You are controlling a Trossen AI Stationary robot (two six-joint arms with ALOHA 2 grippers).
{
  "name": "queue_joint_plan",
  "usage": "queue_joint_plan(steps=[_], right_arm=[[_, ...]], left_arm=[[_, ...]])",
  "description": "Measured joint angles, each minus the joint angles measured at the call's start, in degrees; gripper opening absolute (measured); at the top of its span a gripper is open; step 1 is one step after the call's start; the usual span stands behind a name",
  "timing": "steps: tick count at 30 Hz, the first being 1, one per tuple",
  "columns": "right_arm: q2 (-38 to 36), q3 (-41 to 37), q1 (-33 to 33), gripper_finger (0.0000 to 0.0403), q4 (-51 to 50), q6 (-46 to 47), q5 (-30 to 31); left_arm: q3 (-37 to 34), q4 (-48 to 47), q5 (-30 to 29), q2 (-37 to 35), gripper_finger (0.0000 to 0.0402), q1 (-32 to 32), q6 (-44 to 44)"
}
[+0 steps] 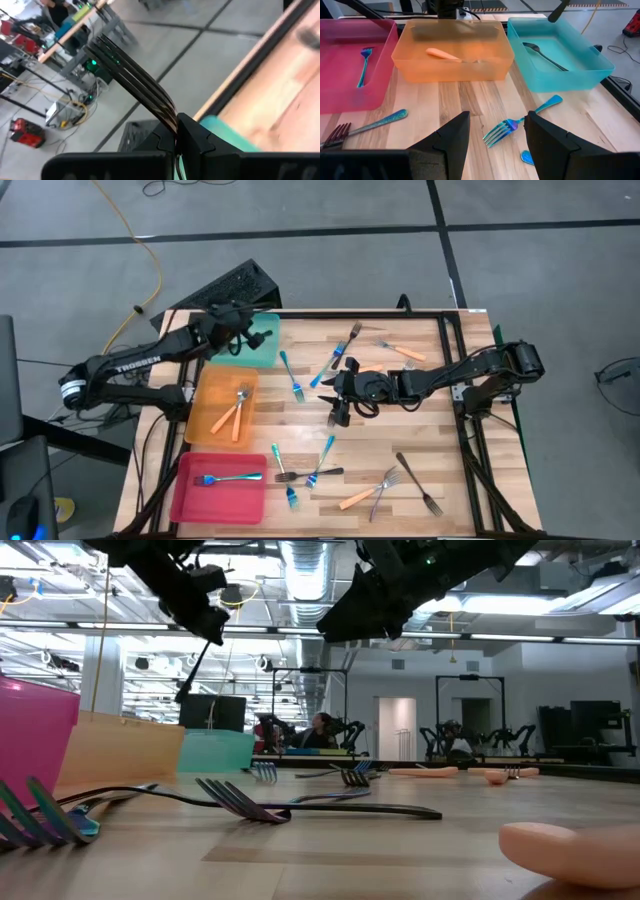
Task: Sort silverware by color (type)
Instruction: Put the black fork into the blue bin
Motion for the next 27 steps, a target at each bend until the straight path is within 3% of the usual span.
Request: queue_joint_plan(steps=[13,18,27], right_arm=[[0.5,0.0,0.0,0.0210,-1.4,0.7,0.0],[2.8,0.0,0.0,0.0210,-1.6,1.6,0.0],[7.7,-0.1,0.2,0.0210,0.1,3.5,-0.2]], left_arm=[[0.0,-5.7,-4.1,17.0,0.0000,3.3,6.3],[0.0,-6.8,2.7,23.2,0.0000,4.8,6.0],[-0.1,-8.1,6.4,28.5,0.0000,7.2,8.0]])
